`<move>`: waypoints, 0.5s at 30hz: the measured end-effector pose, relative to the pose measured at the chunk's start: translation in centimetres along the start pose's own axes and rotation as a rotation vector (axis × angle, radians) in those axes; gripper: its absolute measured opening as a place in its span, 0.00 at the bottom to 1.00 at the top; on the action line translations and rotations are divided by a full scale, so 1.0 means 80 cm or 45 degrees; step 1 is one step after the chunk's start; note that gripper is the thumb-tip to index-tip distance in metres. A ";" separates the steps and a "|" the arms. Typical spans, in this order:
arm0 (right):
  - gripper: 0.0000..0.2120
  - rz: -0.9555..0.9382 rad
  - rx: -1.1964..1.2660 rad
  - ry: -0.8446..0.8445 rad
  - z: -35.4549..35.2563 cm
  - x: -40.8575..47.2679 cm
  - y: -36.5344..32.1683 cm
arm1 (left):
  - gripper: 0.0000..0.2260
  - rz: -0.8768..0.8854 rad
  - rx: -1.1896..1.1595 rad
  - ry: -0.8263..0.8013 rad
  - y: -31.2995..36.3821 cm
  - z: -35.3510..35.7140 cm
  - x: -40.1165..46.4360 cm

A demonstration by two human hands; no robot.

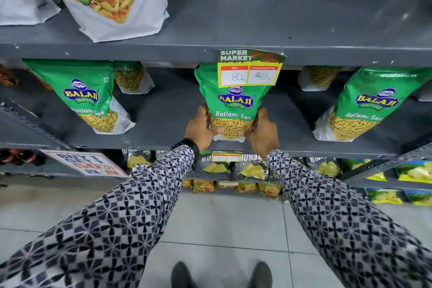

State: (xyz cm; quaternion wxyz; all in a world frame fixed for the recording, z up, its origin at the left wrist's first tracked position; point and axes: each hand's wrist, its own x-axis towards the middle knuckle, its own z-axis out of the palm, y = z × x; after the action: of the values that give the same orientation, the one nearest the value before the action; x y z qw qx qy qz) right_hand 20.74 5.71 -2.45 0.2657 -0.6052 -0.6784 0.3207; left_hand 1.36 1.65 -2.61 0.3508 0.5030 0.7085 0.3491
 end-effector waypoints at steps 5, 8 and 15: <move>0.27 0.013 -0.015 -0.006 0.003 -0.002 0.001 | 0.30 0.005 -0.005 -0.004 -0.005 0.001 -0.002; 0.29 0.026 -0.014 -0.031 -0.001 -0.005 -0.003 | 0.31 0.002 -0.015 -0.036 0.000 -0.003 -0.008; 0.22 0.076 0.202 0.172 -0.021 -0.050 -0.016 | 0.33 -0.016 -0.193 0.070 0.010 -0.038 -0.068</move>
State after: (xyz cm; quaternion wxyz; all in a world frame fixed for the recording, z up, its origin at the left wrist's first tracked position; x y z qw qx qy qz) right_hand 21.65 1.84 -0.26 0.3484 -0.6223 -0.6131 0.3398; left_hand 0.54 -3.81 0.40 0.3705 0.4608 0.6925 0.4134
